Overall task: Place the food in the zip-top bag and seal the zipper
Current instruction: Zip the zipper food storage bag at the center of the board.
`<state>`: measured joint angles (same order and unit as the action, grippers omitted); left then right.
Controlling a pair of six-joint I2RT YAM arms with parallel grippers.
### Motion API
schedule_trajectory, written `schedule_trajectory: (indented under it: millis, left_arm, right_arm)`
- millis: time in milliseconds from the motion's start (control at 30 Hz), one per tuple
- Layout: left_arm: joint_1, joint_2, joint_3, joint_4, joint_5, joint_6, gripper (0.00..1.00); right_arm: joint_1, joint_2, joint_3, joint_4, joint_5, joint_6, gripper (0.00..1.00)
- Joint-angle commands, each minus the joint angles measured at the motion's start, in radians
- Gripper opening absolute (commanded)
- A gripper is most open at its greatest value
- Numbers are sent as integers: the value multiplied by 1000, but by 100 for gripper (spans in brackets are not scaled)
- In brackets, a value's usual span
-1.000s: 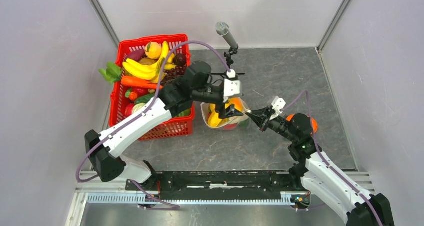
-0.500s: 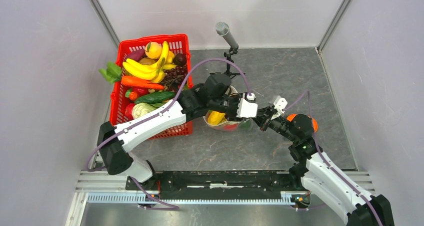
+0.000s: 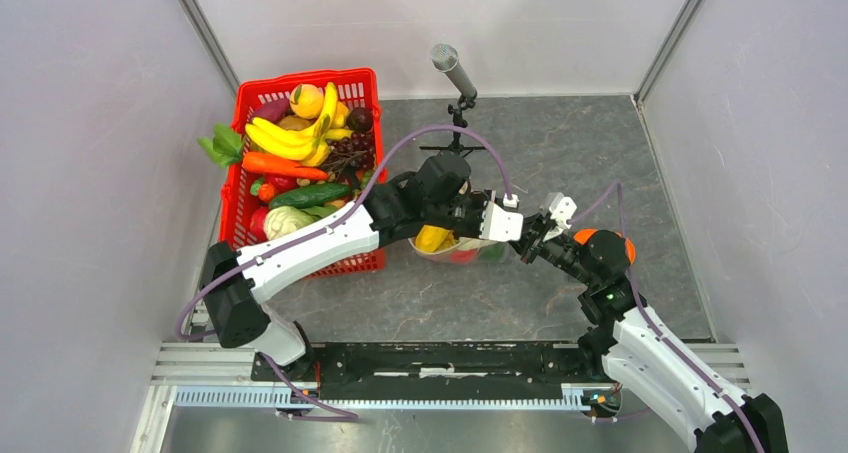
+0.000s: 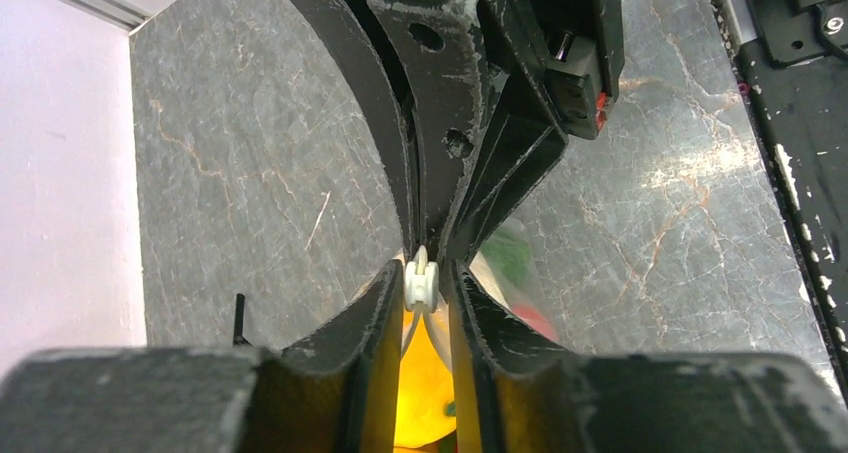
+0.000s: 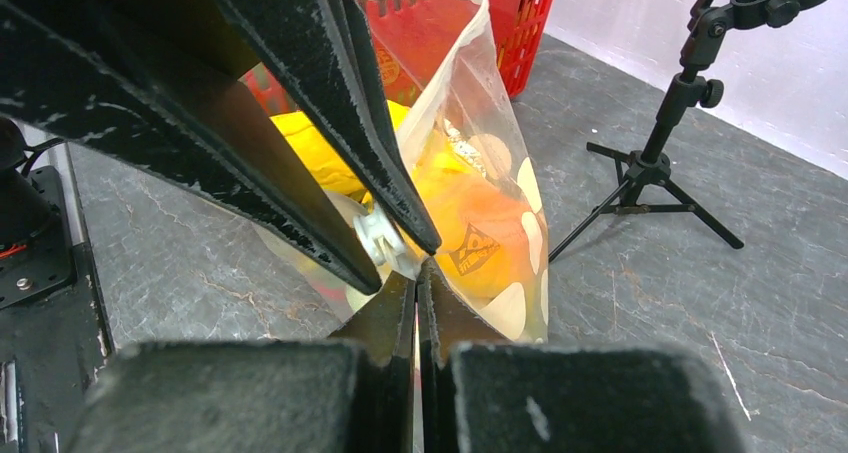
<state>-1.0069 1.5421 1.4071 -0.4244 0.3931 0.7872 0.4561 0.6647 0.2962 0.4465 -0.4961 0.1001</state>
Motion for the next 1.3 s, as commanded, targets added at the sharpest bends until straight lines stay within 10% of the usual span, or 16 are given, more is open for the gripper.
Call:
schedule_trajectory:
  millis: [0, 400, 833, 1033, 1267]
  left_arm:
    - [-7, 4, 32, 11, -25, 32, 25]
    - [-7, 0, 43, -68, -111, 72, 3]
    - [-1, -25, 49, -71, 13, 40, 2]
    - [0, -28, 77, -79, 131, 6, 2]
    - [-1, -20, 103, -118, 172, 11, 2]
  right_arm:
    - [-1, -19, 24, 60, -4, -2, 0]
    - [-1, -30, 22, 44, -11, -19, 0]
    - [0, -72, 44, -82, -120, -192, 0]
    - [0, -64, 57, -101, -129, -222, 41]
    - [0, -37, 26, 18, -150, -194, 39]
